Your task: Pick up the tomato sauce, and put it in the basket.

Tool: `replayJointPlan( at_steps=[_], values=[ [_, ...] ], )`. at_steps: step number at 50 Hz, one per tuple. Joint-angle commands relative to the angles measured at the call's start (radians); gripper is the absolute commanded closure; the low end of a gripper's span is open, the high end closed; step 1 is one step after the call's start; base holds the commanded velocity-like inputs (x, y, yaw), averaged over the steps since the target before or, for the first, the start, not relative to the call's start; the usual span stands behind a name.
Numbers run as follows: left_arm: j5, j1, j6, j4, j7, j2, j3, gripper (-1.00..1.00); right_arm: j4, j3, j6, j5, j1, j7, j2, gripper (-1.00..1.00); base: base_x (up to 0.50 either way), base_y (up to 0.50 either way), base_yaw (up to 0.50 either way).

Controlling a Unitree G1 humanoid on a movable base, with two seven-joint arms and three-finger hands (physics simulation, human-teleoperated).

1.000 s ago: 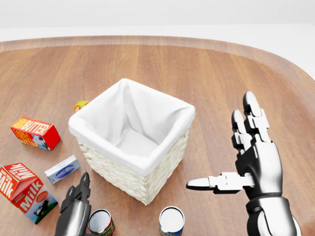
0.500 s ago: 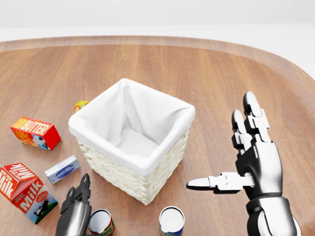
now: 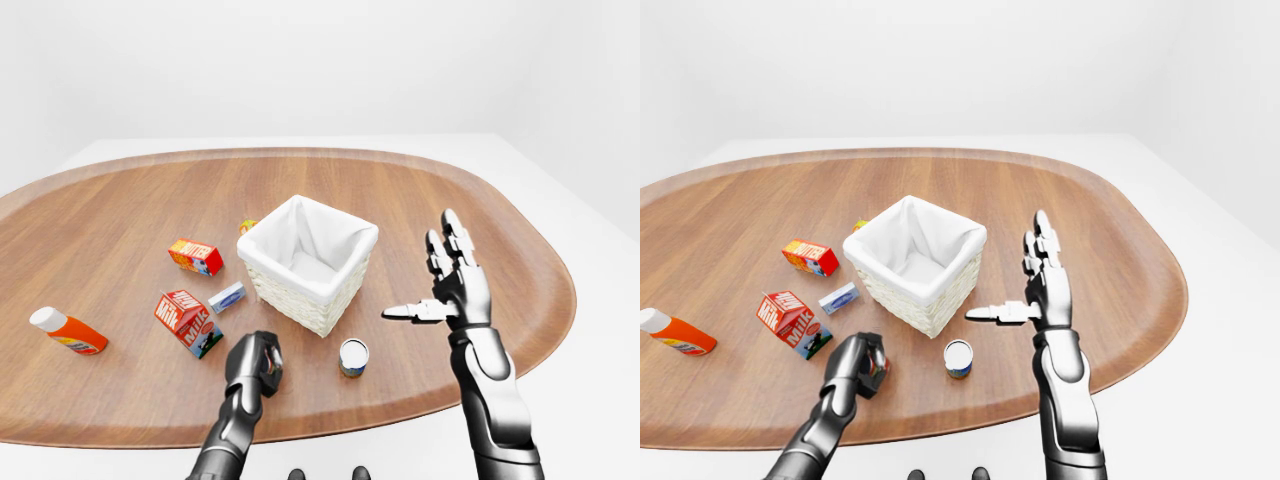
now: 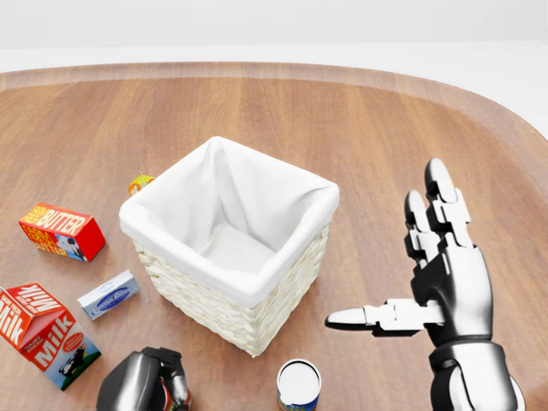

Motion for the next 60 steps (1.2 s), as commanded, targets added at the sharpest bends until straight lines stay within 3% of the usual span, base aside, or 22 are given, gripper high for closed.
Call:
replayJointPlan(
  at_steps=[1,19,26,43,45,47,48,53,58,60],
  values=[
    [-0.009,-0.001,0.000,0.002,0.006,-0.001,0.000,1.00,0.003,0.000,0.000,-0.002,0.001,-0.002,0.000,-1.00,0.00,0.00,0.00],
    [-0.044,0.120,0.000,-0.324,-0.137,-0.014,0.007,1.00,0.005,-0.007,0.000,0.004,-0.005,-0.004,-0.003,-1.00,0.00,0.00,0.00],
    [-0.063,0.195,0.000,-0.553,-0.234,-0.028,0.001,1.00,0.003,-0.010,0.000,0.006,-0.007,-0.005,-0.005,-1.00,0.00,0.00,0.00],
    [-0.086,0.263,0.000,-0.786,-0.330,-0.030,-0.004,1.00,0.010,-0.013,0.000,0.007,-0.011,-0.006,-0.006,-1.00,0.00,0.00,0.00],
    [-0.087,0.273,0.024,-0.844,-0.357,-0.034,-0.006,1.00,0.011,-0.015,0.000,0.008,-0.013,-0.006,-0.007,-1.00,0.00,0.00,0.00],
    [-0.091,0.276,0.020,-0.845,-0.356,-0.032,-0.006,1.00,0.011,-0.016,0.000,0.009,-0.014,-0.006,-0.008,-1.00,0.00,0.00,0.00],
    [-0.091,0.278,0.034,-0.867,-0.366,-0.034,-0.006,1.00,0.010,-0.016,0.000,0.009,-0.014,-0.007,-0.008,-1.00,0.00,0.00,0.00],
    [-0.102,0.296,0.012,-0.870,-0.365,-0.025,-0.001,1.00,0.015,-0.021,0.000,0.012,-0.020,-0.006,-0.010,-1.00,0.00,0.00,0.00],
    [-0.111,0.312,0.061,-0.965,-0.411,-0.031,0.010,1.00,0.008,-0.023,0.000,0.013,-0.023,-0.009,-0.012,-1.00,0.00,0.00,0.00],
    [-0.114,0.316,0.070,-0.983,-0.419,-0.032,0.010,1.00,0.004,-0.024,0.000,0.014,-0.023,-0.009,-0.013,-1.00,0.00,0.00,0.00]
  ],
)
